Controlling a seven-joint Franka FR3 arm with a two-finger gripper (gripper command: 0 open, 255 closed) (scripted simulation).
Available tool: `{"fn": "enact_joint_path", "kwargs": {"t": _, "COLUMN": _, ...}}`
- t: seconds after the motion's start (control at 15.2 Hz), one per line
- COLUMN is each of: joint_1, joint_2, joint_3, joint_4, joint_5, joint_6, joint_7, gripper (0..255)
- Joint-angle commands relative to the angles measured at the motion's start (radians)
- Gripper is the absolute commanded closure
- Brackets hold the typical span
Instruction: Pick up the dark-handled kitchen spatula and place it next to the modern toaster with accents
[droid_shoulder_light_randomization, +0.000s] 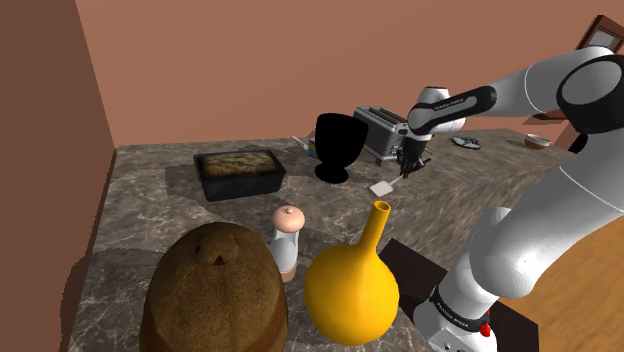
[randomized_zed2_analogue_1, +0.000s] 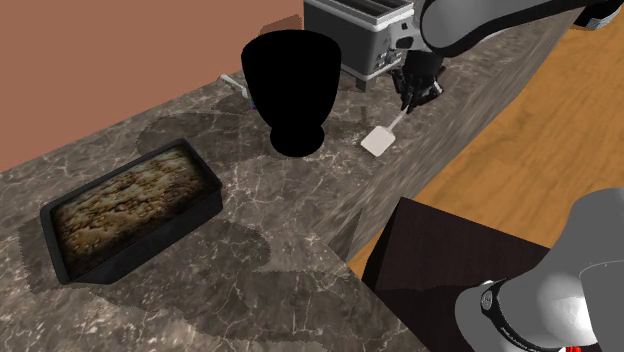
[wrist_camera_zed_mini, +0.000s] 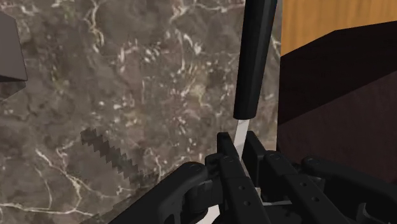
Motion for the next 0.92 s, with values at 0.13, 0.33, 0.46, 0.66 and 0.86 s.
{"fn": "enact_joint_path", "kwargs": {"t": 0.13, "joint_1": 0.011, "joint_2": 0.045, "joint_3": -0.025, "joint_4": -0.028, "joint_5": 0.022, "joint_6": 0.068, "joint_7": -0.017, "gripper": 255}}
{"fn": "enact_joint_path", "kwargs": {"t": 0.33, "joint_1": 0.020, "joint_2": 0.081, "joint_3": -0.042, "joint_4": -0.047, "joint_5": 0.043, "joint_6": 0.116, "joint_7": -0.032, "gripper": 255}}
{"fn": "enact_joint_path", "kwargs": {"t": 0.46, "joint_1": 0.023, "joint_2": 0.093, "joint_3": -0.048, "joint_4": -0.053, "joint_5": 0.051, "joint_6": 0.132, "joint_7": -0.038, "gripper": 255}}
{"fn": "enact_joint_path", "kwargs": {"t": 0.66, "joint_1": 0.023, "joint_2": 0.093, "joint_3": -0.048, "joint_4": -0.053, "joint_5": 0.051, "joint_6": 0.132, "joint_7": -0.038, "gripper": 255}}
{"fn": "enact_joint_path", "kwargs": {"t": 0.86, "joint_1": 0.023, "joint_2": 0.093, "joint_3": -0.048, "joint_4": -0.053, "joint_5": 0.051, "joint_6": 0.132, "joint_7": -0.038, "gripper": 255}}
